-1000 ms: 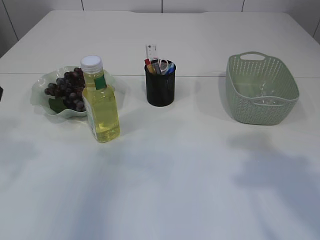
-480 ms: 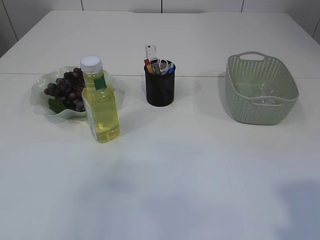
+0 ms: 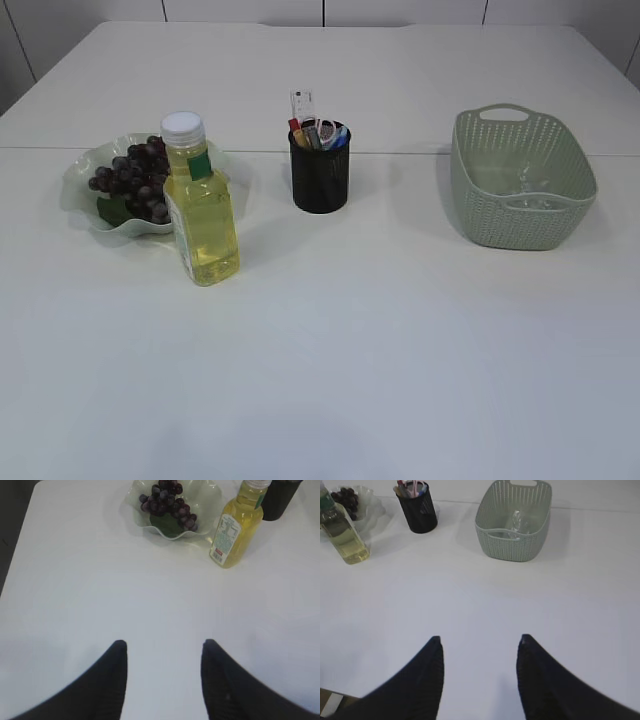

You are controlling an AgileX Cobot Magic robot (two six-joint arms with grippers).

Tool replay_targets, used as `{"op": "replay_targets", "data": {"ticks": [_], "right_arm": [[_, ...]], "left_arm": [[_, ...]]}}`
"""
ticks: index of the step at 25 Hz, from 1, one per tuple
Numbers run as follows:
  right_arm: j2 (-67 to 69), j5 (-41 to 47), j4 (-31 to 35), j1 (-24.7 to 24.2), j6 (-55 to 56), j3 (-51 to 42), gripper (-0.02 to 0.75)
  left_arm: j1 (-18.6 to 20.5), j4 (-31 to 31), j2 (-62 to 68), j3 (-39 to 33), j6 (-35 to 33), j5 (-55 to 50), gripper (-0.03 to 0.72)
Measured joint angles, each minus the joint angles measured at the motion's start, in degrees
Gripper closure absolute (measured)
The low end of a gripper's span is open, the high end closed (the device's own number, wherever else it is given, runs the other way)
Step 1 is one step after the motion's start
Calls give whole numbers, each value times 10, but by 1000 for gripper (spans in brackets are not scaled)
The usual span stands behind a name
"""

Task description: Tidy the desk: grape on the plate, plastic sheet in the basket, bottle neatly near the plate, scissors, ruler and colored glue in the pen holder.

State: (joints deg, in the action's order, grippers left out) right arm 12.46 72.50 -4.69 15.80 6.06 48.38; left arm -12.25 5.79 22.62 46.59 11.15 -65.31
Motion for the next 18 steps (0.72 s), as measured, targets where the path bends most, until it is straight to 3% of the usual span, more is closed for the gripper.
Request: {"op": "replay_targets", "data": {"ticks": [7,18], "right_arm": [[-87,5,0,0,0,-4,354],[-137,7,0,0,0,-119,354]], "left_arm": [[0,-5,-137,-41,0,-46,331],[0,-7,-220,-84,0,-72,331]]}}
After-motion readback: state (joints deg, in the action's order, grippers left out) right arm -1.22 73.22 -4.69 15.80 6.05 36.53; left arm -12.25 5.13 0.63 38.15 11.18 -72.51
